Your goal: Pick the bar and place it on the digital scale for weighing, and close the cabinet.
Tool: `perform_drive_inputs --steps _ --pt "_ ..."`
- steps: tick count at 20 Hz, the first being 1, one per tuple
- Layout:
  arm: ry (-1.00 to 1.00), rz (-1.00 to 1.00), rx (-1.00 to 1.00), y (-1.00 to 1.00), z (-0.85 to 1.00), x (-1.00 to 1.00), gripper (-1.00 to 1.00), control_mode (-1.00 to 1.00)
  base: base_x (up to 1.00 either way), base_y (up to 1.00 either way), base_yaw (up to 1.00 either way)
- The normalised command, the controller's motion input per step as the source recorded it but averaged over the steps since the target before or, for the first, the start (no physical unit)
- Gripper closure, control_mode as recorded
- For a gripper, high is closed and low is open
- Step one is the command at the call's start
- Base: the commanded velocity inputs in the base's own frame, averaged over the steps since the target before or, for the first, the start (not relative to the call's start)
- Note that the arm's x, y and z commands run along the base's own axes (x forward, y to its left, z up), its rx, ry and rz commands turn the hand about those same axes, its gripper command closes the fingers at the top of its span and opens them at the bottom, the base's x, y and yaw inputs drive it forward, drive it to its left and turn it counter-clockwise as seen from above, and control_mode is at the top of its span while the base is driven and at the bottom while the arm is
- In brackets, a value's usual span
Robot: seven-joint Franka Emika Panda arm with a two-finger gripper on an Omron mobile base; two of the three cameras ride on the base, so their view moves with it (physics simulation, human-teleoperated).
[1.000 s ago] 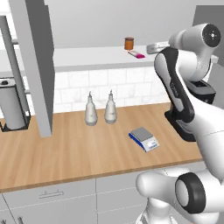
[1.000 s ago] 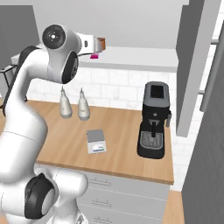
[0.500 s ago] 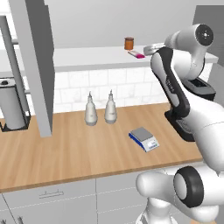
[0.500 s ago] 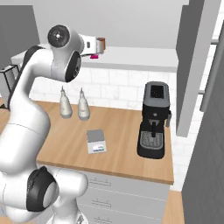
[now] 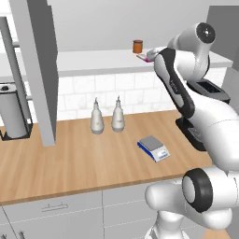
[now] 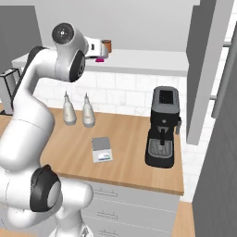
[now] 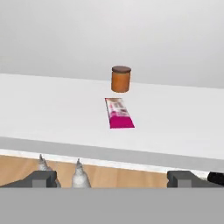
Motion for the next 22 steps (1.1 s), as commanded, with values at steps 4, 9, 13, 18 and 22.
perform_drive_inputs --steps 4,9,13,18,22 --pt "0.0 0.0 0.0 0.0 -0.01 0.29 -1.0 -1.0 0.0 0.0 0.0" --pt "0.0 0.0 0.0 0.01 -0.1 0.22 -1.0 -1.0 0.0 0.0 0.0" --pt "0.0 0.0 0.0 0.05 -0.18 0.18 -1.0 -1.0 0.0 0.0 0.0" --pt "0.02 0.0 0.0 0.14 -0.16 0.27 -1.0 -1.0 0.0 0.0 0.0" --pt "0.04 0.0 0.0 0.04 -0.02 0.27 -1.0 -1.0 0.0 0.0 0.0"
